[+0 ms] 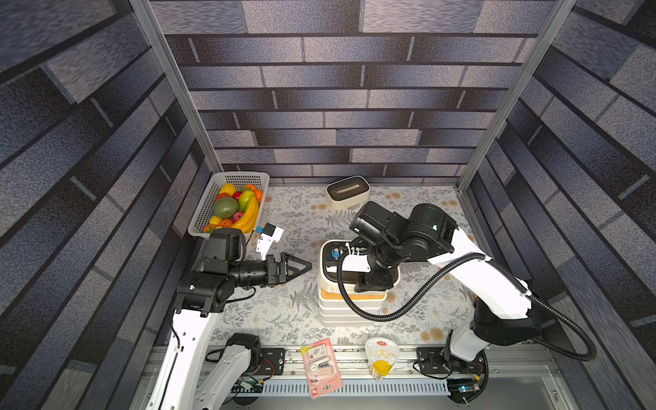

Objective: Stack the tissue boxes
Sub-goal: Place the tissue box at the tissue box.

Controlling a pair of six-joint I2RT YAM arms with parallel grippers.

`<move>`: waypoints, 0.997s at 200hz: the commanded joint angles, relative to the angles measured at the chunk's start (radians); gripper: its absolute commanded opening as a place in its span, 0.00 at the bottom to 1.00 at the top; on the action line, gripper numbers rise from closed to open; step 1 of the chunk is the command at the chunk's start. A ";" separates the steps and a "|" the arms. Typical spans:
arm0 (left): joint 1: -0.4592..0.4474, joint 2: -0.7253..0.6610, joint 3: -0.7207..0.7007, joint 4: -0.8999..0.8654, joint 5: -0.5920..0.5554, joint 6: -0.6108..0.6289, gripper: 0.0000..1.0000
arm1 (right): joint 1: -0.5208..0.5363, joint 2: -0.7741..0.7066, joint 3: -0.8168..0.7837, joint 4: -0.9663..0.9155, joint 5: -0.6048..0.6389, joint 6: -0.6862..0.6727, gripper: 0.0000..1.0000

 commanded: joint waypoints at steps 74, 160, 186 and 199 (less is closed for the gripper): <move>0.007 -0.001 -0.011 -0.008 0.026 0.045 1.00 | 0.013 -0.026 -0.015 -0.176 0.000 0.025 0.41; 0.007 0.003 -0.017 -0.008 0.024 0.048 1.00 | 0.013 -0.034 -0.034 -0.176 0.002 0.023 0.41; 0.006 0.004 -0.015 -0.015 0.026 0.050 1.00 | 0.013 -0.034 -0.043 -0.176 -0.002 0.023 0.41; 0.006 0.002 -0.015 -0.019 0.026 0.053 1.00 | 0.013 -0.031 -0.043 -0.174 -0.002 0.022 0.41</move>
